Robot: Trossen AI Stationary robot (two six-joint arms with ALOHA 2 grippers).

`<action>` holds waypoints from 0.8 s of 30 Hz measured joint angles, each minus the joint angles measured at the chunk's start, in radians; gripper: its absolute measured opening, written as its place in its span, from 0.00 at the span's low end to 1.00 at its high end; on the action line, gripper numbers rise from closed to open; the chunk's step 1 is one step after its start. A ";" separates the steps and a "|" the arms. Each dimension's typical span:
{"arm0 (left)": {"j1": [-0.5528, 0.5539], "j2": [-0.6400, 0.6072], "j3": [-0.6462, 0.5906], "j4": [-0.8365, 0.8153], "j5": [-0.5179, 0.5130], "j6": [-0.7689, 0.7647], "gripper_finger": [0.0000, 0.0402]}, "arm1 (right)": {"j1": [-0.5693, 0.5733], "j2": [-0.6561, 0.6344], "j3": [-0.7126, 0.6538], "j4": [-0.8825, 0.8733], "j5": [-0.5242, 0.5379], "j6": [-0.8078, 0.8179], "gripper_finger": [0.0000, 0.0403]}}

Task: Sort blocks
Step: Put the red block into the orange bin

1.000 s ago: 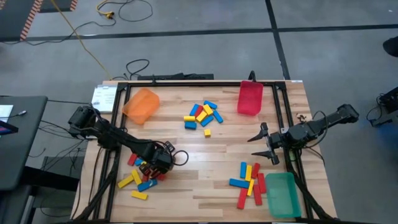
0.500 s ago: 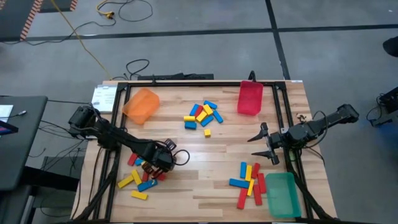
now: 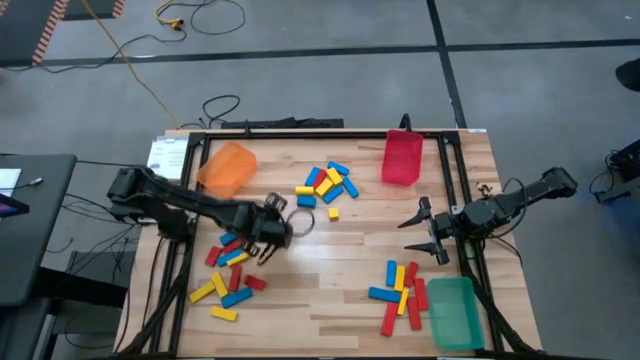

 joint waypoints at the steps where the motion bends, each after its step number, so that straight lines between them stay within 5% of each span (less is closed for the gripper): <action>1: 0.028 -0.019 0.004 0.001 0.000 -0.008 0.32 | 0.000 0.000 0.000 0.000 0.000 0.000 0.72; 15: 0.463 -0.390 -0.028 0.156 0.069 -0.167 0.32 | 0.000 0.000 0.000 0.000 0.000 0.000 0.72; 24: 0.720 -0.492 -0.174 0.249 0.154 -0.201 0.32 | 0.000 0.000 0.000 0.000 0.000 0.000 0.72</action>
